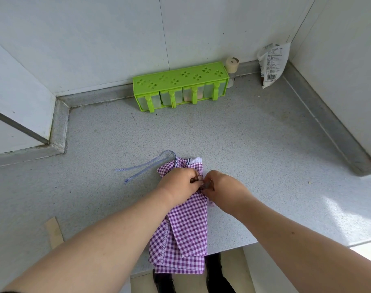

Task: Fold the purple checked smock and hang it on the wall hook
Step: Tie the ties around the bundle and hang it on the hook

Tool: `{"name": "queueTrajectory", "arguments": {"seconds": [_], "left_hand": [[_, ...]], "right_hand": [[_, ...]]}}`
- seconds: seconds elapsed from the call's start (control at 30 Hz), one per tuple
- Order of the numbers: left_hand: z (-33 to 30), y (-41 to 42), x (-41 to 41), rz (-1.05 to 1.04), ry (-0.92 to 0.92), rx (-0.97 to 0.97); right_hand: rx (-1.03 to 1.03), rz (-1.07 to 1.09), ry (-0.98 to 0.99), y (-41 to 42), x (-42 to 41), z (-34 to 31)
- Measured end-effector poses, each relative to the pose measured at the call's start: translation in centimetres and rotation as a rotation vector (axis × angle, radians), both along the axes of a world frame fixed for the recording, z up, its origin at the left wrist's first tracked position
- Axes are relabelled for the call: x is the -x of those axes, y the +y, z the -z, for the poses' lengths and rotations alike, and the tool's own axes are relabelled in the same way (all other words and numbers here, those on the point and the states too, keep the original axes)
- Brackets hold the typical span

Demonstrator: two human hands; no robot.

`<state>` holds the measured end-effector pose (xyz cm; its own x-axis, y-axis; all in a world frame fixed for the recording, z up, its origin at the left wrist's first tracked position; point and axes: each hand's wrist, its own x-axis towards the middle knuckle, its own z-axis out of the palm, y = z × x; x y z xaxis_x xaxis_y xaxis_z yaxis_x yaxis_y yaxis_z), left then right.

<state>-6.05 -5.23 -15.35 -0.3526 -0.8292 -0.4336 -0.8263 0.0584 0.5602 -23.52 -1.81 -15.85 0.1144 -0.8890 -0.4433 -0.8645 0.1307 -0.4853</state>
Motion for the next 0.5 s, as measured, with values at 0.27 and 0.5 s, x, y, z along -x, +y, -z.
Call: {"name": "queueTrajectory", "arguments": {"seconds": [0.27, 0.5], "left_hand": [[-0.8, 0.1, -0.9, 0.243, -0.110, 0.171], [-0.6, 0.4, -1.4, 0.203, -0.075, 0.142]], "right_hand": [[0.015, -0.081, 0.096, 0.1, 1.1, 0.5], [0.206, 0.047, 0.045, -0.5, 1.1, 0.6]]}}
